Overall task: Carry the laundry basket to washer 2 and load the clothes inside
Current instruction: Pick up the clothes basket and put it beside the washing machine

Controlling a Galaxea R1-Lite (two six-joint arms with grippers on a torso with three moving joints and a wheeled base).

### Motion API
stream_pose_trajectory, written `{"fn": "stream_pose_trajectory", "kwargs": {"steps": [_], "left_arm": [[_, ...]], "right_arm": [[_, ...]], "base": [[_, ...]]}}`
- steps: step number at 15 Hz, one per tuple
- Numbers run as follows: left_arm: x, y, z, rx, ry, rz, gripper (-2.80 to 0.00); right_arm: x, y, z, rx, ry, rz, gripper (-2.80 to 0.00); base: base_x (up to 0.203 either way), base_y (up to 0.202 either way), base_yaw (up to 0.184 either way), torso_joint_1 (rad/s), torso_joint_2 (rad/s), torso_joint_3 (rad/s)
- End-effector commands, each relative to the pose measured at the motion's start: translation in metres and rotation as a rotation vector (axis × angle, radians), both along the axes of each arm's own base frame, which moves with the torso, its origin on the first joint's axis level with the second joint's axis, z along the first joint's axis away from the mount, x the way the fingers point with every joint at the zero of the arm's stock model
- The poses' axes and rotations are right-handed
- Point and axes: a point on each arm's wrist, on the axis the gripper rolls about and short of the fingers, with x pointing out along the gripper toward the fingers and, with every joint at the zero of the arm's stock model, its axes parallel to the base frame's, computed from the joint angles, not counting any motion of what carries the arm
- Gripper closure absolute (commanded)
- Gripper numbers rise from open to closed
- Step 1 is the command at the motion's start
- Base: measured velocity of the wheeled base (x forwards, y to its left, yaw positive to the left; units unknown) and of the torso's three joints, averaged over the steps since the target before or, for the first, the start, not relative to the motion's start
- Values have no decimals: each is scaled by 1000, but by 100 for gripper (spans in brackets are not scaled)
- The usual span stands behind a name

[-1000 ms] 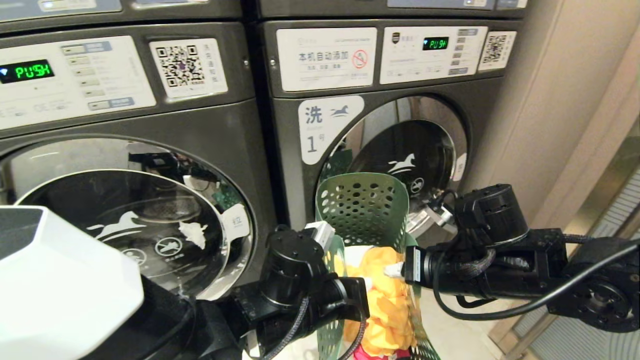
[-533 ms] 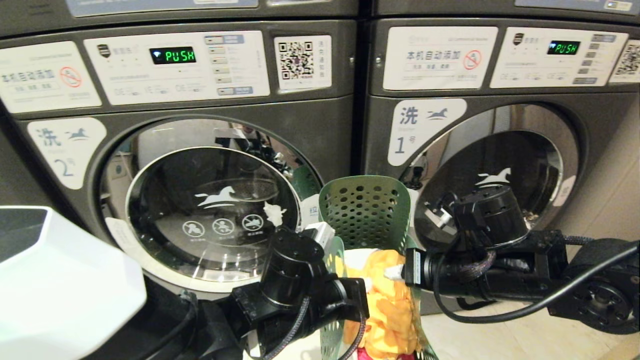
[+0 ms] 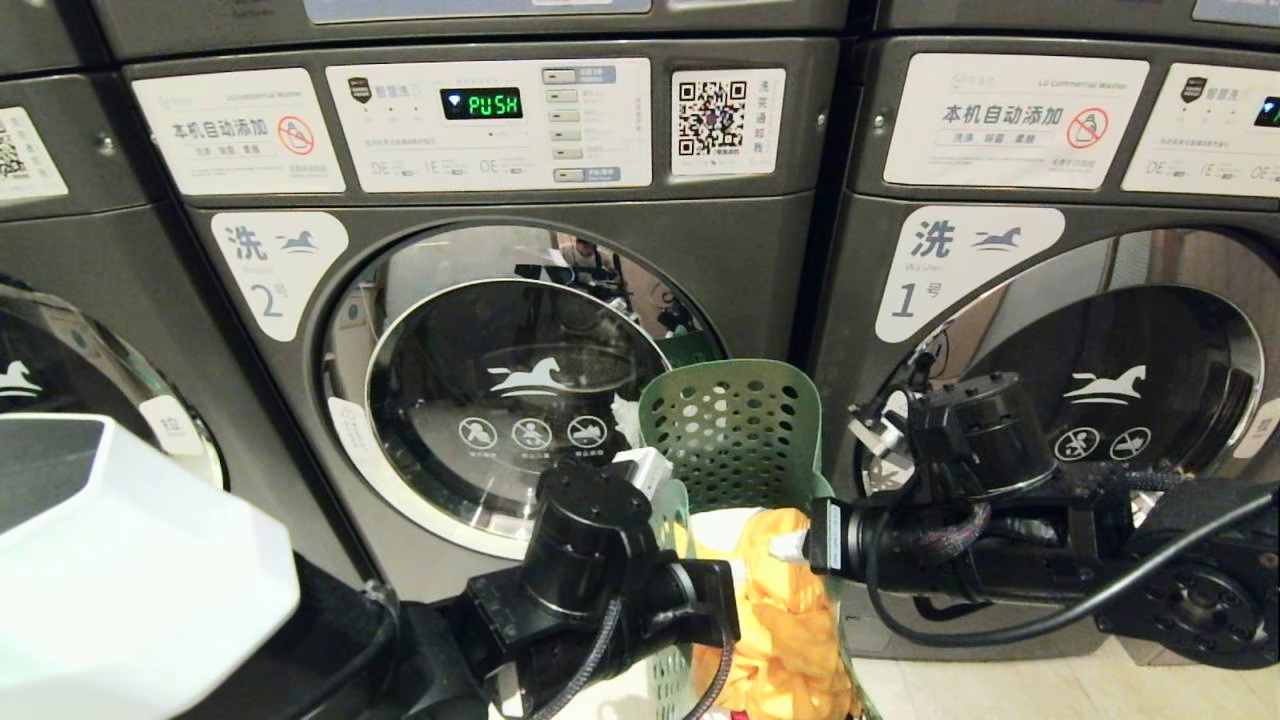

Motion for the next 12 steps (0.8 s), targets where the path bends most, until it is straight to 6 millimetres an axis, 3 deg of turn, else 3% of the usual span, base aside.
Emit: {"fn": "stream_pose_trajectory", "kwargs": {"steps": [1, 6, 12], "left_arm": [[0, 0, 0, -7, -2, 3, 0], [1, -1, -2, 3, -2, 14, 0], [1, -1, -2, 4, -1, 13, 0]], "right_arm": [[0, 0, -1, 1, 5, -1, 0], [0, 0, -2, 1, 6, -1, 0], [-1, 0, -1, 2, 5, -1, 0]], "base": [[0, 0, 0, 0, 0, 0], [0, 0, 0, 0, 0, 0], [-175, 0, 3, 2, 0, 3]]}}
